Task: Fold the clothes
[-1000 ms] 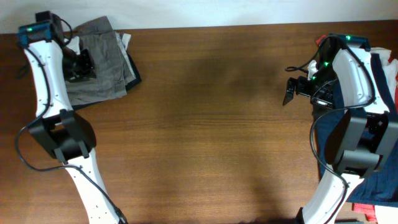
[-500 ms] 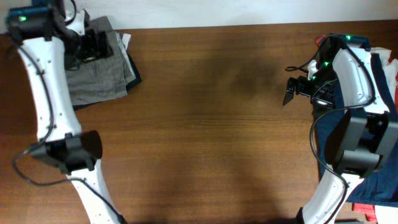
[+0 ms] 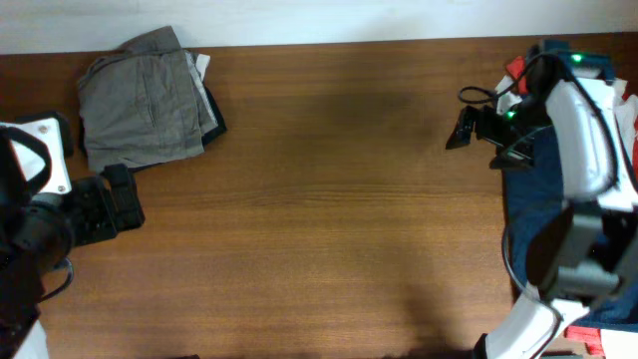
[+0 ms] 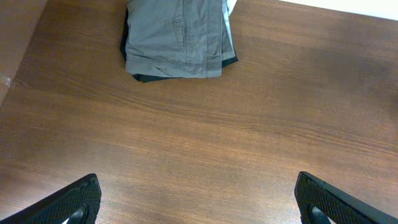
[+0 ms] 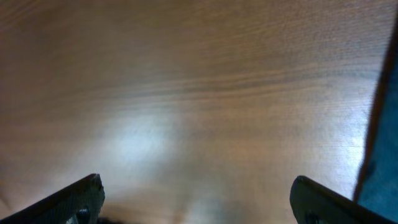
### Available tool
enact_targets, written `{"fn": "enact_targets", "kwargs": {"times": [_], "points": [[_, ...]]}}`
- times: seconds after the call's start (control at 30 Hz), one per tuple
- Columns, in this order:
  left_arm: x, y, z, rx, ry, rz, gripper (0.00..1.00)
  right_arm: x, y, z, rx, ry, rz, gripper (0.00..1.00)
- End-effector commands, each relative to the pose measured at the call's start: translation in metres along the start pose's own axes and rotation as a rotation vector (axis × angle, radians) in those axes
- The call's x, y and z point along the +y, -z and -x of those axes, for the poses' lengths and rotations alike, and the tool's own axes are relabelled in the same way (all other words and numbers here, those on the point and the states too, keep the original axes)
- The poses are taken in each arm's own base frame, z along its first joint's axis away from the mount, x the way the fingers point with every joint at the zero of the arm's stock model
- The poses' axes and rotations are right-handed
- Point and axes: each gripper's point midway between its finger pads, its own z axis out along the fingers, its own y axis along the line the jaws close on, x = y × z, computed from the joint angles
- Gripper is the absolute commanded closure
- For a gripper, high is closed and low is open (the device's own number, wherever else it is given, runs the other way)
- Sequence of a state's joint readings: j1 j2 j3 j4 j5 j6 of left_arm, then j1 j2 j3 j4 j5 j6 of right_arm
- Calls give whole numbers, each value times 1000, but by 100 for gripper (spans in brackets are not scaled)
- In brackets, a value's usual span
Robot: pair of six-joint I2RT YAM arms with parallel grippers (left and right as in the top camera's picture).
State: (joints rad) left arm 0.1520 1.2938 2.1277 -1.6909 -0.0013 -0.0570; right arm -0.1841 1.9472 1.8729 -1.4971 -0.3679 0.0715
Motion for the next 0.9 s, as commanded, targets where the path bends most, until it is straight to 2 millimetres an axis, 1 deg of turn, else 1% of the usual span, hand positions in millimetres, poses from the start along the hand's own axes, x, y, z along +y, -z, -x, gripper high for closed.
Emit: {"fn": "enact_targets", "kwargs": {"times": [0.0,0.07,0.1,0.13,0.17,0.2,0.27,0.3,0.37,0.4,0.43,0.5,0.57,0.63,0.67,0.73,0.77,0.8,0.87], "points": [[4,2,-1,-6,-1,17,1,46,63,-33,-157,192,29,1],[4,1,-1,-5,-1,17,1,71,106,-61,-300,286,42,1],[4,1,-1,-5,-1,17,1,75,118,-70,-341,306,46,1],[3,1,-1,-5,-1,17,1,80,138,-86,-406,331,52,1],[3,1,-1,-5,-1,17,1,83,151,-100,-453,349,57,1],[4,1,-1,-6,-1,17,1,88,176,-126,-547,384,64,1],[4,1,-1,-5,-1,17,1,91,200,-158,-647,422,73,1],[4,1,-1,-5,-1,17,1,90,203,-175,-657,425,74,1],[4,1,-1,-5,-1,17,1,83,202,-208,-635,417,73,1],[4,1,-1,-5,-1,17,1,81,201,-219,-627,414,73,1],[4,1,-1,-5,-1,17,1,77,202,-220,-639,411,52,1],[4,1,-1,-5,-1,17,1,64,204,-216,-660,385,-27,1],[4,1,-1,-5,-1,17,1,62,205,-217,-669,461,-70,1],[3,1,-1,-5,-1,17,1,58,214,-233,-730,470,-87,1],[4,1,-1,-5,-1,17,1,55,217,-246,-771,478,-93,2],[3,1,-1,-5,-1,17,1,45,215,-280,-852,513,-113,1],[4,1,-1,-5,-1,17,1,42,214,-290,-894,529,-117,1],[4,1,-1,-5,-1,17,1,39,214,-302,-972,587,-117,1],[4,1,-1,-5,-1,17,1,34,209,-310,-1071,633,-111,1]]}}
